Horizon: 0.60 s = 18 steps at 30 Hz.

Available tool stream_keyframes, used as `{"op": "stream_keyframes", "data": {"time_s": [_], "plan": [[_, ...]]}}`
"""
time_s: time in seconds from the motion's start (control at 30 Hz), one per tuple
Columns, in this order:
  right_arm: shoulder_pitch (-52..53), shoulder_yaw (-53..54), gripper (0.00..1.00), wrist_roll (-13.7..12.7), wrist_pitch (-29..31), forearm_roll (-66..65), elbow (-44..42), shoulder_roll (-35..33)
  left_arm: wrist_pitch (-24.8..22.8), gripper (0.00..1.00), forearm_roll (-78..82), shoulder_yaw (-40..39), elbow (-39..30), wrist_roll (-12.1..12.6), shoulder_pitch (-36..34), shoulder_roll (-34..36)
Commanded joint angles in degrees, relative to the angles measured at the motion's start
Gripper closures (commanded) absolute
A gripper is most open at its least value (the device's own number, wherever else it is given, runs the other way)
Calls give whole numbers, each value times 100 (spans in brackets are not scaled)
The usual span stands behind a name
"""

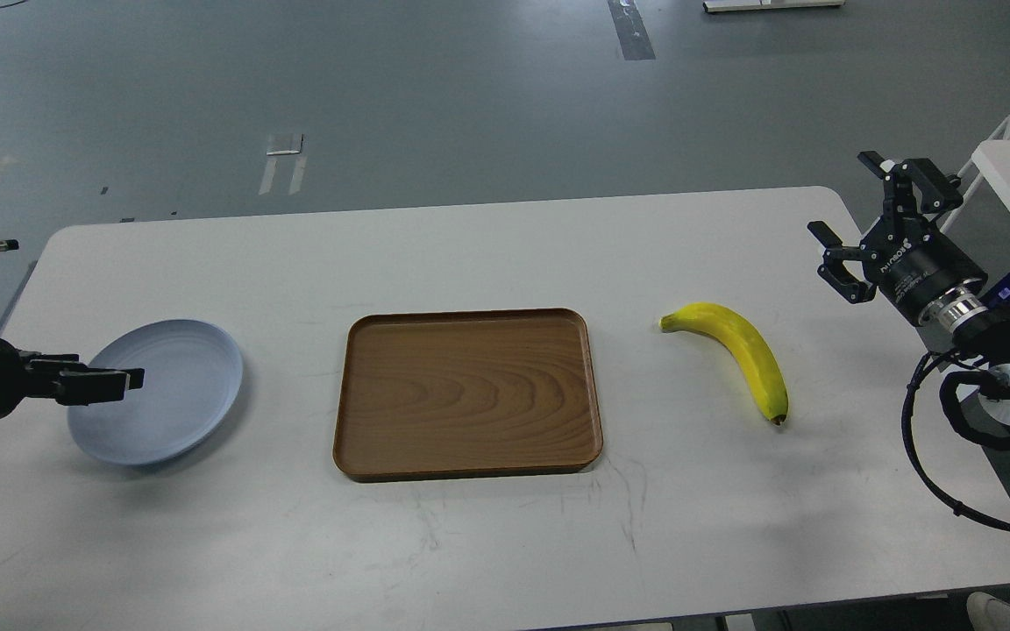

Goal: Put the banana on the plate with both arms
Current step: 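Lower the left gripper and grasp the rim of the light blue plate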

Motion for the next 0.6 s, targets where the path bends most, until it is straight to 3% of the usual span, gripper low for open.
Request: {"op": "stream_keyframes", "data": {"time_s": [0.0, 0.27, 0.4, 0.57], "plan": [[1, 0, 0, 0, 0, 0, -1, -13, 26, 3, -85, 75, 535, 2, 51, -230], [-8, 0, 0, 0, 0, 0, -10, -31, 167, 8, -682, 373, 1248, 2, 51, -661], [-17, 0, 0, 0, 0, 0, -10, -31, 167, 18, -823, 400, 1302, 2, 51, -741], [-25, 0, 0, 0, 0, 0, -10, -57, 167, 42, -841, 400, 1389, 2, 51, -820]]}}
